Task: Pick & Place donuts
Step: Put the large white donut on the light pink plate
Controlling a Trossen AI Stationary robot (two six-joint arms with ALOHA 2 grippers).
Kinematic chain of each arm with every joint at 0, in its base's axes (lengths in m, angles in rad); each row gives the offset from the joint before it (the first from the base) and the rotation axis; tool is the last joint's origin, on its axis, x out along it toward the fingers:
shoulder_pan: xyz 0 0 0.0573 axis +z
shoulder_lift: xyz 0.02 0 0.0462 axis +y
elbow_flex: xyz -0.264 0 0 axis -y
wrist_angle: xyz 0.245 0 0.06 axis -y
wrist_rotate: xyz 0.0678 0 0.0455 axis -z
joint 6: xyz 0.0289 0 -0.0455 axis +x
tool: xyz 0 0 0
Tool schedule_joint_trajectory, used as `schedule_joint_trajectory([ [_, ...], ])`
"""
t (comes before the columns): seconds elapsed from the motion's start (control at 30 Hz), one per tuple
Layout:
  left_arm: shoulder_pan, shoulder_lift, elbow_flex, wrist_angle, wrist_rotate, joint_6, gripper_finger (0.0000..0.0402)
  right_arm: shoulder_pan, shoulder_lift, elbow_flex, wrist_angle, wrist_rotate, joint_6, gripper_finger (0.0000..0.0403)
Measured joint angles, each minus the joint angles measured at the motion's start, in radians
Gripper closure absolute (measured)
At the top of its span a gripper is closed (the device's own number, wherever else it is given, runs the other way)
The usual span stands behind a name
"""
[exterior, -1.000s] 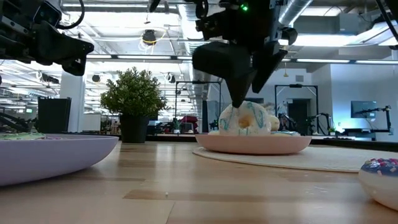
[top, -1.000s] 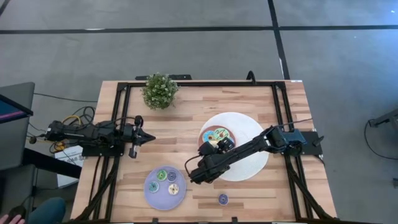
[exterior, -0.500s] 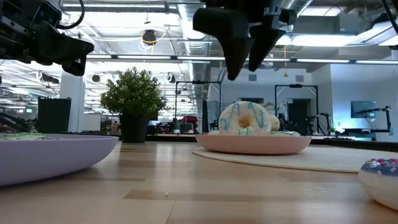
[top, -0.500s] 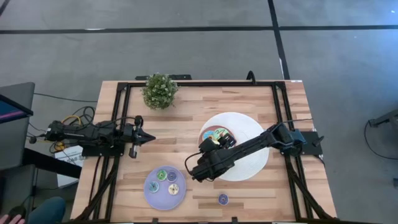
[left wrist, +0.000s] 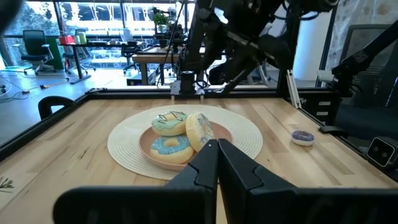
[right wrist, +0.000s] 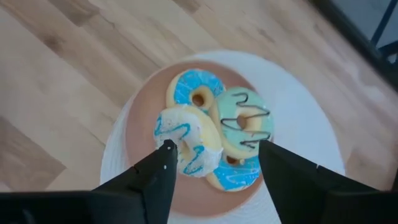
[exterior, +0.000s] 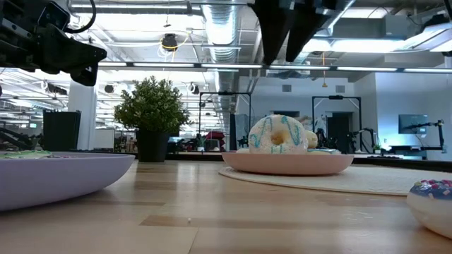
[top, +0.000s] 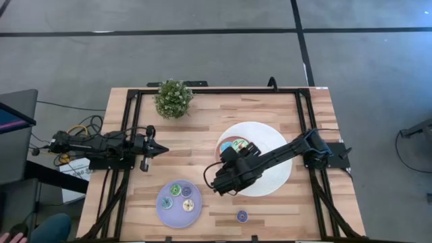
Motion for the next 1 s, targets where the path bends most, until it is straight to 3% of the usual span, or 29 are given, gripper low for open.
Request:
schedule_joint_trajectory([
  [0.2,0.000,0.000,0.000,0.000,0.000,0.000,0.0401,-0.059,0.062,-0.002,0.056,-0.178,-0.053,0.0235],
  [0.5,0.000,0.000,0.000,0.000,0.000,0.000,0.0402,-0.116,0.086,-0.001,0.055,-0.203,-0.064,0.0393],
  [0.67,0.000,0.000,0.000,0.000,0.000,0.000,0.0402,-0.143,0.086,-0.001,0.067,-0.307,-0.124,0.0386],
  [0.83,0.000,0.000,0.000,0.000,0.000,0.000,0.0401,-0.152,0.086,-0.001,0.088,-0.292,-0.139,0.0400],
  [1.0,0.000,0.000,0.000,0.000,0.000,0.000,0.0402,-0.175,0.084,-0.018,0.123,-0.402,-0.199,0.0402],
])
